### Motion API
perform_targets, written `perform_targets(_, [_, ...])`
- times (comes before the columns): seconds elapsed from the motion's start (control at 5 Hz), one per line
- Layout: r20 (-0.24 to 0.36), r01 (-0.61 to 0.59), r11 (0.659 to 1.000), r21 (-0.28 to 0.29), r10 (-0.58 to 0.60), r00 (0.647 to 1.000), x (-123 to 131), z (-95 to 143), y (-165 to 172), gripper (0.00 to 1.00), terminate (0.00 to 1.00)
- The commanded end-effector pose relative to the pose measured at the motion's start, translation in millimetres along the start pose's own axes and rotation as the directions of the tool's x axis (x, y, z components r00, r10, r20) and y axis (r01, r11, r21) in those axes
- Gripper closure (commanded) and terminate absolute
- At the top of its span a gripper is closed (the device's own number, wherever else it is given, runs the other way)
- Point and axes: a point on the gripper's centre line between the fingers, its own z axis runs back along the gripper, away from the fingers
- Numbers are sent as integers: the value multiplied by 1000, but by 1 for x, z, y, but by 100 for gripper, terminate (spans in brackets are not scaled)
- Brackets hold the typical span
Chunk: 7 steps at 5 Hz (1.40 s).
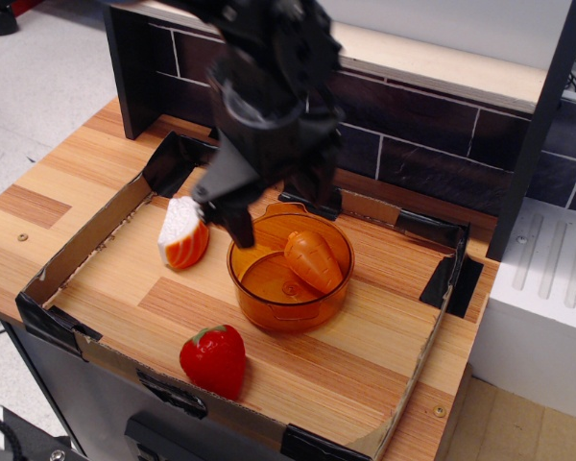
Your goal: Take carrot out of pot
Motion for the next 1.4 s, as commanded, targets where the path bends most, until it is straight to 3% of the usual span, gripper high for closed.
perform_targets(0.0, [29,-21,1000,12,20,999,0,-9,-6,0,0])
perform_targets(0.6, [31,-52,997,62,50,998,-5,-23,-1,0,0])
perform_targets(1.2, [42,-63,995,76,60,997,-8,-36,-7,0,0])
